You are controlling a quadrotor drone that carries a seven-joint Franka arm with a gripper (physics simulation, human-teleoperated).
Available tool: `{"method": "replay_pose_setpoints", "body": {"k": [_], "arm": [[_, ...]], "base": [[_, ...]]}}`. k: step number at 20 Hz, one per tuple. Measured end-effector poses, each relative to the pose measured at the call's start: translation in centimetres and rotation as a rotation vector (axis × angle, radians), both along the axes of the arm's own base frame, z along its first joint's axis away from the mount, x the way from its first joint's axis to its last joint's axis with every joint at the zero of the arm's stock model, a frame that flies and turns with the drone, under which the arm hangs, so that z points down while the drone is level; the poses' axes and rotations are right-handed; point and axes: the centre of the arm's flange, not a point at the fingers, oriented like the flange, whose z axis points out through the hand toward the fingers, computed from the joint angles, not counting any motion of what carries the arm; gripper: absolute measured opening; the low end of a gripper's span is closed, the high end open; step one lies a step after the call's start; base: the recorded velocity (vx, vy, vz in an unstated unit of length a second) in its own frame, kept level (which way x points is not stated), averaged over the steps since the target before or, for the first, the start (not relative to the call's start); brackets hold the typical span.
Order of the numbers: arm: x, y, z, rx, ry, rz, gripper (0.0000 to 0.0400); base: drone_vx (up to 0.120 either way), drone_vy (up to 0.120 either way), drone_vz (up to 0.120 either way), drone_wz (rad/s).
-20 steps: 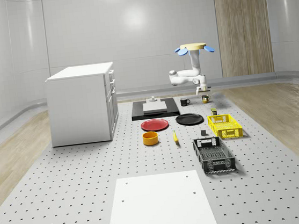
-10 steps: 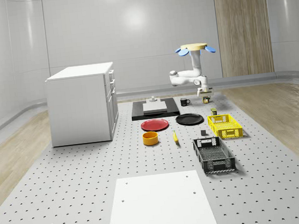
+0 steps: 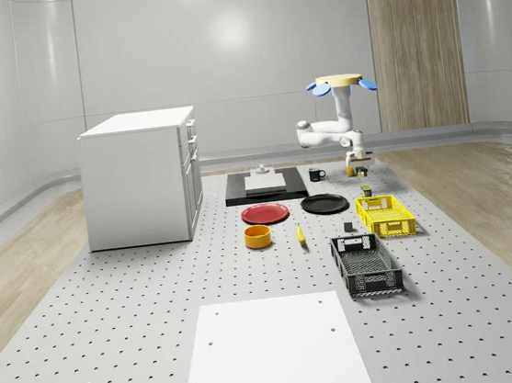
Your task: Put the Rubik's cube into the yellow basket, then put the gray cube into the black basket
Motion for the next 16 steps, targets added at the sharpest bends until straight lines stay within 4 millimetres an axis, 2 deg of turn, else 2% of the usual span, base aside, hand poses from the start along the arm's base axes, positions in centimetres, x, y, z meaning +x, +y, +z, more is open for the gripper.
{"method": "replay_pose_setpoints", "body": {"k": [16], "arm": [[0.0, 0.0, 0.0, 0.0, 0.0, 0.0, 0.0325]], "base": [[0.12, 0.0, 0.0, 0.0]]}}
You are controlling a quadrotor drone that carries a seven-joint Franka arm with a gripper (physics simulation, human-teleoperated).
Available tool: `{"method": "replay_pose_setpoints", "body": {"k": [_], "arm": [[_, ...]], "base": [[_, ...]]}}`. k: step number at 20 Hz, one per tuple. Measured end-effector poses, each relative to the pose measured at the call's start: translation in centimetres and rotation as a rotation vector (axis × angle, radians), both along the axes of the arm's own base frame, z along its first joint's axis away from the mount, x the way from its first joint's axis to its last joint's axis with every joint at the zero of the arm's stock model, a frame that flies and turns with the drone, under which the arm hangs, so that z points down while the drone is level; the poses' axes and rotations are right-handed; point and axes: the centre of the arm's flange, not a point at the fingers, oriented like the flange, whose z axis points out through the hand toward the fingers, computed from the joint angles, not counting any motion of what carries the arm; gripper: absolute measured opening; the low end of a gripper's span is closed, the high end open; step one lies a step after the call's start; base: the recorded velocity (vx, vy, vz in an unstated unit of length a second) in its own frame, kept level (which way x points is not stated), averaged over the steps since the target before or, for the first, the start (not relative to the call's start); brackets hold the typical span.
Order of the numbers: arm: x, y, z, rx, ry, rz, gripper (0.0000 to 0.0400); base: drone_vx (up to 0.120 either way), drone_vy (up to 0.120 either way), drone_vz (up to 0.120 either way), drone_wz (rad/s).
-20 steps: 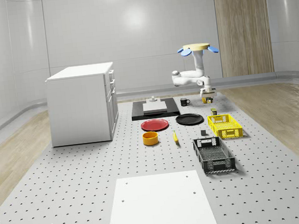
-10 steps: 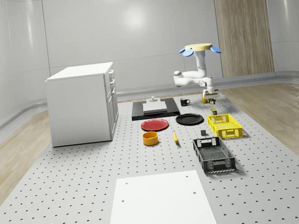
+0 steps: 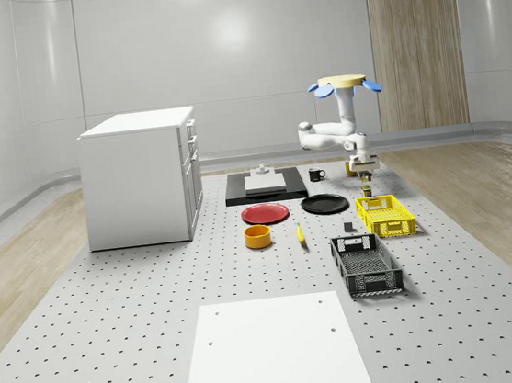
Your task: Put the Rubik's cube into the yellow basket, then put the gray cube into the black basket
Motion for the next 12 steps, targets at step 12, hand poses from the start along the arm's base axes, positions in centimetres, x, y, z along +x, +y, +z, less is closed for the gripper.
{"method": "replay_pose_setpoints", "body": {"k": [12], "arm": [[0.0, 0.0, 0.0, 0.0, 0.0, 0.0, 0.0325]], "base": [[0.12, 0.017, 0.0, 0.0]]}}
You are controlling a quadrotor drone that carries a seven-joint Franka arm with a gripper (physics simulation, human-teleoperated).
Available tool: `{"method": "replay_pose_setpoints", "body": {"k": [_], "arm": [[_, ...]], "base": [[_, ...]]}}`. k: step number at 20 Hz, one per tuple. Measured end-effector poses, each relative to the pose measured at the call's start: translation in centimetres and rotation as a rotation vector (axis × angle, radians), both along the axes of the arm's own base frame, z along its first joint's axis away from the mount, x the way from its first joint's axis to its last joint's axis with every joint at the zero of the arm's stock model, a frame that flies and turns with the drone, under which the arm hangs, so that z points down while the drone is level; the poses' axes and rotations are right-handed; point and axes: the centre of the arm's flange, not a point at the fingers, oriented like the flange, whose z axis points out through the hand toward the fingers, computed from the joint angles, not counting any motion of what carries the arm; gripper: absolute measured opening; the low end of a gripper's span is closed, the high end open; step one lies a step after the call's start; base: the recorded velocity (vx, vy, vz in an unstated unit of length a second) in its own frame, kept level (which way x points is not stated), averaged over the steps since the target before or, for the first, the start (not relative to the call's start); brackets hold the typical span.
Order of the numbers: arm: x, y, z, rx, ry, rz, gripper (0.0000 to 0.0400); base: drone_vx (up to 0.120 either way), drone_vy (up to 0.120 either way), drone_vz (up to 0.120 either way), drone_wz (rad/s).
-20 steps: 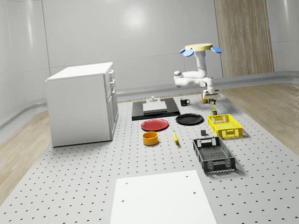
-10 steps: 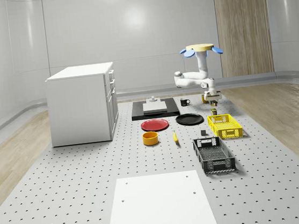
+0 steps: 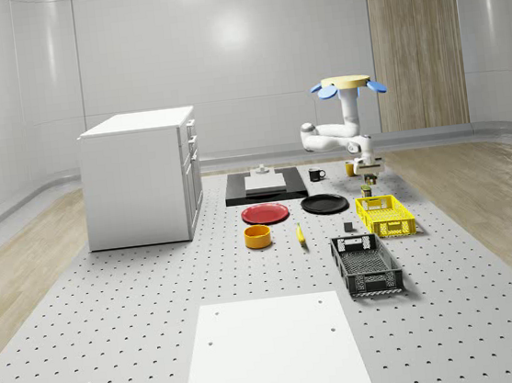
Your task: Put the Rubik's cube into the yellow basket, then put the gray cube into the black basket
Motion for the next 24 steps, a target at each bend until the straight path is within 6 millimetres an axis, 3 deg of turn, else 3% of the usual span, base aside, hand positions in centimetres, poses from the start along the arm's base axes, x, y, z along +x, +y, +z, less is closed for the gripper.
{"method": "replay_pose_setpoints", "body": {"k": [24], "arm": [[0.0, 0.0, 0.0, 0.0, 0.0, 0.0, 0.0325]], "base": [[0.12, 0.0, 0.0, 0.0]]}}
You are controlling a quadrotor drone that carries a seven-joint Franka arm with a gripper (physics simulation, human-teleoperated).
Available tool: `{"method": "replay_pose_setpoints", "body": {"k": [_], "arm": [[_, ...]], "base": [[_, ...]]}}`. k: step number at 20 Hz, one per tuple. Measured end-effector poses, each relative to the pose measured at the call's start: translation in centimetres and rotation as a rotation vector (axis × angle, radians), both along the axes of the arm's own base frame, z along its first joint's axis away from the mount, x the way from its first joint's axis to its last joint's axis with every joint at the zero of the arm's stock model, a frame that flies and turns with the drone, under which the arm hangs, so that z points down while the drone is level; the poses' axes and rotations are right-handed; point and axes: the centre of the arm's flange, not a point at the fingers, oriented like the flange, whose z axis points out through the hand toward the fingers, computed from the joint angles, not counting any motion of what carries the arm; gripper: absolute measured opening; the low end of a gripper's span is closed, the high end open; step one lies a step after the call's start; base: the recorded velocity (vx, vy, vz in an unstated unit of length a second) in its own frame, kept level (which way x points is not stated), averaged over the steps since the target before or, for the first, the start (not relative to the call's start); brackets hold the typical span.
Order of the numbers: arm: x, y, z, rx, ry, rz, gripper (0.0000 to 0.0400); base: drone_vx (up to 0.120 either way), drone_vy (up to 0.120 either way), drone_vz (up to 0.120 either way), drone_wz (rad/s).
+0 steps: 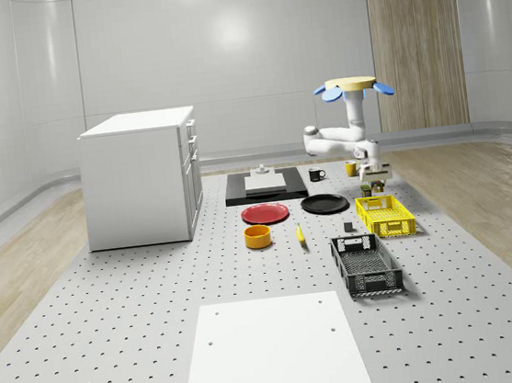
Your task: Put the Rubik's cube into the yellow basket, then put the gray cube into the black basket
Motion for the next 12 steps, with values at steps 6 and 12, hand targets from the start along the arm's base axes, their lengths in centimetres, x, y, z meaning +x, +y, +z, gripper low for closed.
{"method": "replay_pose_setpoints", "body": {"k": [6, 12], "arm": [[0.0, 0.0, 0.0, 0.0, 0.0, 0.0, 0.0325], [0.0, 0.0, 0.0, 0.0, 0.0, 0.0, 0.0325]], "base": [[0.12, 0.0, 0.0, 0.0], [0.12, 0.0, 0.0, 0.0]]}}
